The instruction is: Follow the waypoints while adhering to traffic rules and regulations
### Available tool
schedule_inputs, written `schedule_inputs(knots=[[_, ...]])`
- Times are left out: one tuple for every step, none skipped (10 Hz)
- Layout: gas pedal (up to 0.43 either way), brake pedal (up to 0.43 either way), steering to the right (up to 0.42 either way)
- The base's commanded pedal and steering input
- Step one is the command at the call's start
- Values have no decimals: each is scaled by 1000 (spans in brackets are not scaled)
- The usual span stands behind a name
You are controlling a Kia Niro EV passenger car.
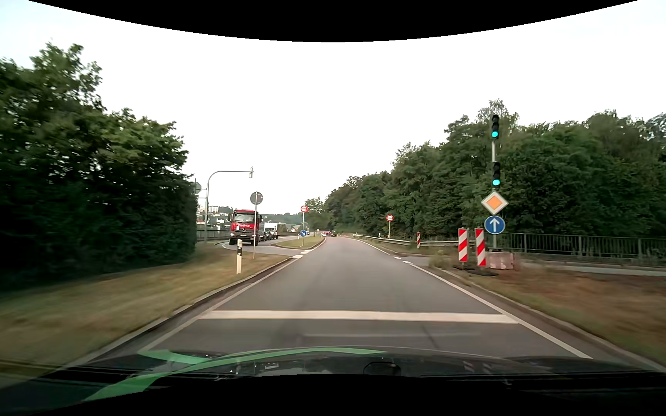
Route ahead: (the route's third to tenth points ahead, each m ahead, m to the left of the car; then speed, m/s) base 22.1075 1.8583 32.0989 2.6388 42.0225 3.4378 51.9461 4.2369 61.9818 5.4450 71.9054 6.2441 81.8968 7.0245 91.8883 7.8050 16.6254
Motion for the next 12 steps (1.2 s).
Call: schedule_inputs(knots=[[177, 0, -11], [177, 0, -10], [177, 0, -10], [177, 0, -10], [177, 0, -9], [169, 0, -9], [169, 0, -9], [169, 0, -9], [169, 0, -9], [169, 0, -9], [169, 0, -9], [169, 0, -9]])
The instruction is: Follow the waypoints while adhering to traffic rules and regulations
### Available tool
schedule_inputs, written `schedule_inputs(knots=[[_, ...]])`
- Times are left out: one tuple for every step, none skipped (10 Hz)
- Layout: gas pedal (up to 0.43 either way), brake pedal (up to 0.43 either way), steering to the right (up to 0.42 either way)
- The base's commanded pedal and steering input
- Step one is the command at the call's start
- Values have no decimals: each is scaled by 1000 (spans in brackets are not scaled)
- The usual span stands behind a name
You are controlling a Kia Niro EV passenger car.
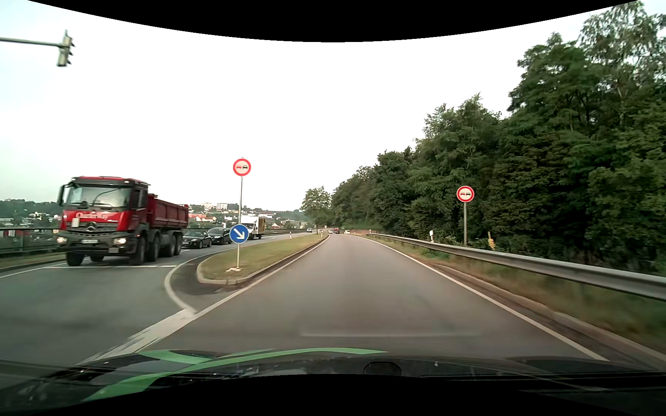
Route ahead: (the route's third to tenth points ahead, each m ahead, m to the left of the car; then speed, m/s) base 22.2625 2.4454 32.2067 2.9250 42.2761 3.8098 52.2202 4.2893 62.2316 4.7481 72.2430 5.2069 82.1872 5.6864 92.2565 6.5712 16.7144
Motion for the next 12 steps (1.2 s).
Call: schedule_inputs(knots=[[169, 0, -9], [169, 0, -7], [169, 0, -7], [169, 0, -7], [169, 0, -7], [169, 0, -7], [169, 0, -7], [169, 0, -7], [169, 0, -7], [169, 0, -7], [169, 0, -7], [169, 0, -7]])
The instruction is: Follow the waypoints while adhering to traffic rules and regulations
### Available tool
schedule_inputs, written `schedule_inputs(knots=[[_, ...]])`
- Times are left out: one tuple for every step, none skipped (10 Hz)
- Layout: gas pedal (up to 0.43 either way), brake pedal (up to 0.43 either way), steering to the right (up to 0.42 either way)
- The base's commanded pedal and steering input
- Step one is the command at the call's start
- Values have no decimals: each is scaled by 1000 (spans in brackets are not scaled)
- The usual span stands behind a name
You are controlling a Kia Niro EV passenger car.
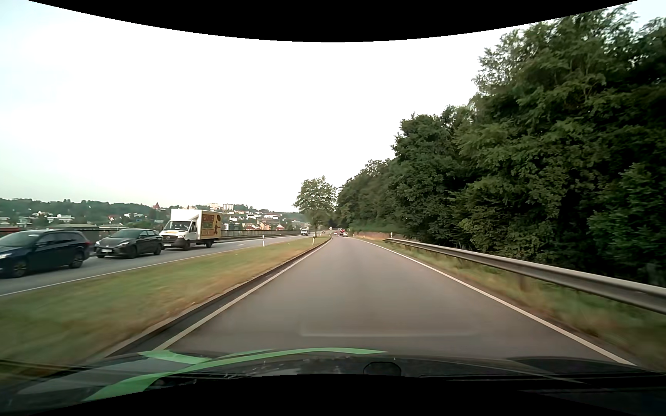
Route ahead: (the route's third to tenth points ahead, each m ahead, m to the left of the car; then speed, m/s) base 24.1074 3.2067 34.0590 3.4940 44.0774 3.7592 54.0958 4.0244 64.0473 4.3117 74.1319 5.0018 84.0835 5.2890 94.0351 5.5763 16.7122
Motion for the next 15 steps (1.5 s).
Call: schedule_inputs(knots=[[169, 0, -7], [169, 0, -7], [138, 0, -7], [118, 0, -7], [118, 0, -7], [118, 0, -7], [118, 0, -7], [118, 0, -7], [118, 0, -6], [118, 0, -6], [118, 0, -5], [118, 0, -4], [118, 0, -4], [118, 0, -3], [118, 0, -3]])
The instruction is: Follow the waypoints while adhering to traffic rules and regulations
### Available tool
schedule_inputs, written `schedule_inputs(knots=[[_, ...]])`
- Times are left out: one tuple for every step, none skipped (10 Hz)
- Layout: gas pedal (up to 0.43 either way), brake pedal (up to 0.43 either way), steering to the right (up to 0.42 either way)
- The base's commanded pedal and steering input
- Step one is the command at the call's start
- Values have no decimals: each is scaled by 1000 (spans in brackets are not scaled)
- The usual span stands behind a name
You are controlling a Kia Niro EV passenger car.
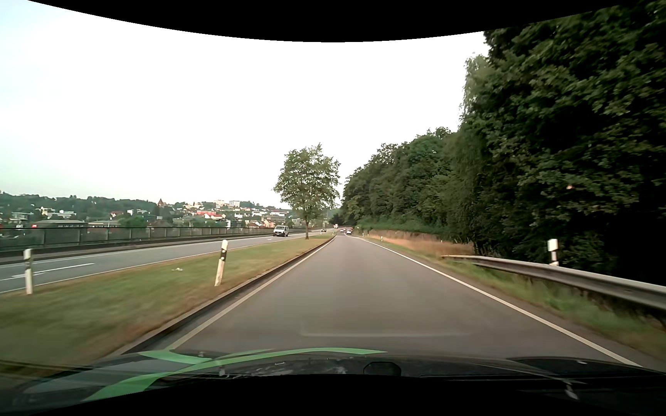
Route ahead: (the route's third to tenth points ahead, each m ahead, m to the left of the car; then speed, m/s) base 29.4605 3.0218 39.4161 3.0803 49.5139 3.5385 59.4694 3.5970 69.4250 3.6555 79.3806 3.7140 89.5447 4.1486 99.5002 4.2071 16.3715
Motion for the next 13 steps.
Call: schedule_inputs(knots=[[118, 0, -3], [118, 0, -3], [118, 0, -3], [118, 0, -3], [118, 0, -3], [118, 0, -3], [118, 0, -3], [118, 0, -4], [118, 0, -4], [118, 0, -3], [118, 0, -3], [118, 0, -4], [118, 0, -4]])
